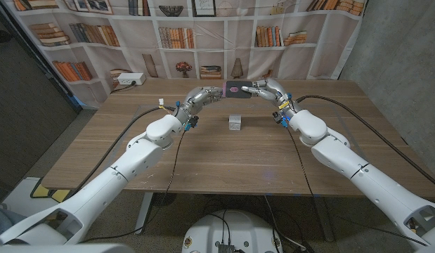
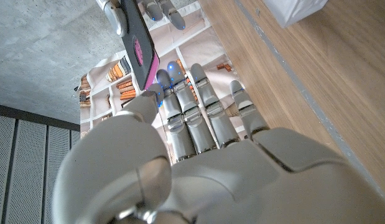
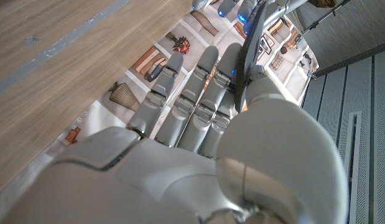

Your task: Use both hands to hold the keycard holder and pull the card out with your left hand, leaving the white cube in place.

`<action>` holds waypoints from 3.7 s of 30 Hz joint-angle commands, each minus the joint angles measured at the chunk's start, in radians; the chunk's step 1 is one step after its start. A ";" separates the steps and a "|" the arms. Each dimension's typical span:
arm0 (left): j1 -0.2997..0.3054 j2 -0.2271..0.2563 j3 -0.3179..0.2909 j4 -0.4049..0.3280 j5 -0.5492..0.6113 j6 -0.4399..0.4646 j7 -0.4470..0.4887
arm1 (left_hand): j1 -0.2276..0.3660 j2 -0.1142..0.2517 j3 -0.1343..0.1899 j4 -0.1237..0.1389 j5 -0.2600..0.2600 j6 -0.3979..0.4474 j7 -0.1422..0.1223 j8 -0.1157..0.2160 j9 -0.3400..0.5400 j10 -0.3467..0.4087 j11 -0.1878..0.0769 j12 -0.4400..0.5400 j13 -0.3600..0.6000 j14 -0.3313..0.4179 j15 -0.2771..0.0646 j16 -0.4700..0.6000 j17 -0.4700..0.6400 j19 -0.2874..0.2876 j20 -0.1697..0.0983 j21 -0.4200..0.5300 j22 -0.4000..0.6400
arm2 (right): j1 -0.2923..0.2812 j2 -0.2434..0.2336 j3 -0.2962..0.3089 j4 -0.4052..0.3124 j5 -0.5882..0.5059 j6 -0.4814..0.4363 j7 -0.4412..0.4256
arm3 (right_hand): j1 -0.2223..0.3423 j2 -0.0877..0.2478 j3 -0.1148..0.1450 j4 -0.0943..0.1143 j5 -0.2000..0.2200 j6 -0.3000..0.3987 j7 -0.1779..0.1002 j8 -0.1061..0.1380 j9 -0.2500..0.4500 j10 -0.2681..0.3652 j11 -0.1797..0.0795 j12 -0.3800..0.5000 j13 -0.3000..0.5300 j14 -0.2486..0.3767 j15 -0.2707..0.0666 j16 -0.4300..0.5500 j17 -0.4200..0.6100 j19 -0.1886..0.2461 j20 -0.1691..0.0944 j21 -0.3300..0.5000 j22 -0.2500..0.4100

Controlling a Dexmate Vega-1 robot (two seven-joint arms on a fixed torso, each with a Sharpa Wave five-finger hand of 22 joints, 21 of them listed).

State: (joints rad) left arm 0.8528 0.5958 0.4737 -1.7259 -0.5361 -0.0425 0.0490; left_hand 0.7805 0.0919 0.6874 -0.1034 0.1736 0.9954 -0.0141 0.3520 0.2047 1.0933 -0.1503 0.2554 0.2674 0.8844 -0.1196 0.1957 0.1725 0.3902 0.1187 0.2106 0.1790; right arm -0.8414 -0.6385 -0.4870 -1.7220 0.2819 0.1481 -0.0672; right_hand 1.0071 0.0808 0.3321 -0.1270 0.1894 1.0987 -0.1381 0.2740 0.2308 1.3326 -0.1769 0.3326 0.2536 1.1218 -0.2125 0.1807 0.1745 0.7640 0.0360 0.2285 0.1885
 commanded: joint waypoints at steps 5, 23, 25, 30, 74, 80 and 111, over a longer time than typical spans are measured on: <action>0.006 0.016 0.004 -0.022 0.012 0.017 0.008 | -0.044 -0.092 -0.048 -0.010 0.008 -0.101 0.011 -0.056 -0.002 -0.099 0.019 -0.046 0.004 -0.036 0.010 -0.016 0.004 -0.011 0.041 -0.004 0.003 | -0.010 -0.009 0.008 -0.015 0.003 0.005 0.000 | 0.007 0.014 -0.003 0.001 0.005 0.012 -0.010 0.010 0.002 0.005 -0.002 0.005 0.005 -0.001 -0.012 0.002 0.002 0.001 0.005 -0.006 0.002; 0.000 0.029 0.015 -0.025 0.013 0.006 -0.039 | -0.108 -0.170 -0.113 0.002 -0.003 -0.135 0.021 -0.080 0.002 -0.147 0.011 -0.046 0.022 -0.078 0.015 -0.010 0.006 -0.040 0.063 -0.012 0.004 | -0.026 -0.020 0.011 -0.041 -0.010 0.004 -0.007 | 0.008 0.015 -0.004 0.000 0.006 0.014 -0.008 0.010 0.002 0.007 -0.001 0.005 0.005 0.001 -0.013 0.002 0.002 0.003 0.004 -0.006 0.002; 0.002 0.029 0.014 -0.032 0.017 0.010 -0.030 | -0.109 -0.171 -0.113 0.003 -0.002 -0.129 0.019 -0.079 0.002 -0.143 0.012 -0.044 0.023 -0.075 0.014 -0.008 0.006 -0.040 0.063 -0.012 0.004 | -0.028 -0.020 0.011 -0.044 -0.011 0.003 -0.009 | 0.008 0.015 -0.004 0.000 0.006 0.013 -0.008 0.010 0.002 0.006 0.000 0.005 0.005 0.000 -0.012 0.002 0.002 0.004 0.004 -0.006 0.002; 0.003 0.030 0.012 -0.044 0.024 0.018 -0.015 | -0.094 -0.152 -0.099 0.000 0.002 -0.098 0.011 -0.070 0.003 -0.113 0.011 -0.030 0.028 -0.062 0.005 -0.003 0.004 -0.026 0.061 -0.006 0.004 | -0.030 -0.020 0.012 -0.048 -0.013 0.004 -0.011 | 0.007 0.015 -0.005 0.001 0.006 0.014 -0.008 0.011 0.003 0.007 -0.001 0.006 0.006 0.001 -0.012 0.002 0.002 0.004 0.005 -0.006 0.002; 0.030 0.016 -0.007 -0.067 0.041 0.028 0.066 | 0.030 -0.002 -0.017 -0.017 -0.001 0.086 0.029 0.007 0.035 0.091 0.016 0.028 0.051 0.102 -0.062 0.007 0.001 0.037 -0.062 0.004 0.001 | -0.038 -0.020 0.028 -0.045 -0.007 0.009 -0.022 | 0.006 0.017 -0.004 0.001 0.006 0.010 -0.008 0.012 0.005 0.005 0.001 0.012 0.018 0.001 -0.012 0.000 0.001 0.003 0.003 -0.008 0.002; 0.032 0.016 -0.007 -0.075 0.050 0.036 0.081 | 0.034 -0.018 -0.027 -0.027 -0.004 0.102 0.018 0.015 0.037 0.108 0.002 0.034 0.056 0.110 -0.065 0.008 0.003 0.040 -0.063 0.004 0.001 | -0.040 -0.021 0.028 -0.046 -0.007 0.008 -0.023 | 0.005 0.018 -0.004 0.001 0.006 0.009 -0.008 0.013 0.006 0.004 0.000 0.012 0.018 0.002 -0.012 0.001 0.001 0.003 0.003 -0.008 0.002; 0.042 0.012 -0.007 -0.101 0.060 0.061 0.113 | 0.075 -0.128 -0.120 -0.042 0.008 0.205 -0.015 0.153 0.115 0.152 -0.028 0.141 0.202 0.162 -0.076 0.012 0.037 0.064 -0.006 0.000 0.004 | -0.058 -0.030 0.034 -0.060 0.000 0.010 -0.023 | 0.003 0.016 -0.004 0.001 0.006 0.013 -0.009 0.014 0.004 0.007 0.001 0.014 0.021 0.004 -0.011 0.001 0.001 0.010 0.009 -0.006 0.002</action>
State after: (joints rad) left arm 0.8934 0.6062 0.4667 -1.8208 -0.4694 0.0113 0.1662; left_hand 0.8380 -0.0460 0.5680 -0.1500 0.1736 1.2123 -0.0524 0.4958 0.3105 1.2626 -0.1737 0.3885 0.4478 1.0455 -0.1728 0.2079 0.2073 0.4498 0.1041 0.2117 0.1794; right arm -0.8922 -0.6648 -0.4561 -1.7745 0.2801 0.1580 -0.0891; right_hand 1.0104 0.0850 0.3320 -0.1269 0.1867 1.0987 -0.1381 0.2806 0.2318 1.3324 -0.1766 0.3394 0.2722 1.1218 -0.2125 0.1807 0.1720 0.7694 0.0411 0.2229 0.1883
